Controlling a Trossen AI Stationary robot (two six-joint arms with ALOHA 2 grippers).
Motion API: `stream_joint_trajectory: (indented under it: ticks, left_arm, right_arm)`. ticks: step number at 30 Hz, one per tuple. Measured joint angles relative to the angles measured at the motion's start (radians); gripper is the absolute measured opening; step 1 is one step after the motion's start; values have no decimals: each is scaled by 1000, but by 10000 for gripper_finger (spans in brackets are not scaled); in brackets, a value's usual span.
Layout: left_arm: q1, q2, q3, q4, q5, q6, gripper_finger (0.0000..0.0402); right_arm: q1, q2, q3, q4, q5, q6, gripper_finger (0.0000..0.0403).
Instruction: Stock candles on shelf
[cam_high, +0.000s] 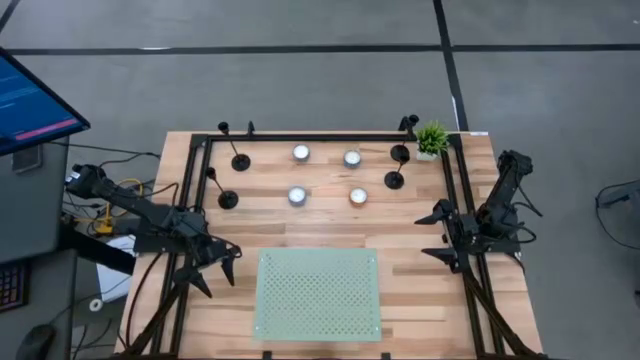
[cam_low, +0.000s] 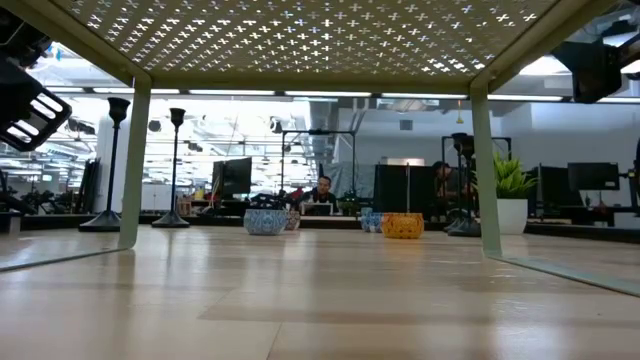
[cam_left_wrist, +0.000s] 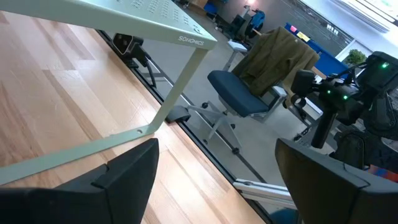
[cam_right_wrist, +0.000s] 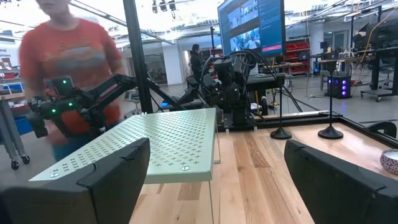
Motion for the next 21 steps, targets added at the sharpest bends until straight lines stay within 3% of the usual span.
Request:
stream_joint_trajectory:
  ticks: [10,15,21]
  left_arm:
    - [0,0,0,0,-1,3,323]
    - [0,0,0,6,-71,211,323]
    - [1,0,0,11,-110,195,323]
  right_arm:
    - [0,0,0,0,0,0,361]
    - [0,0,0,0,0,0,361]
    - [0,0,0,0,0,0,361]
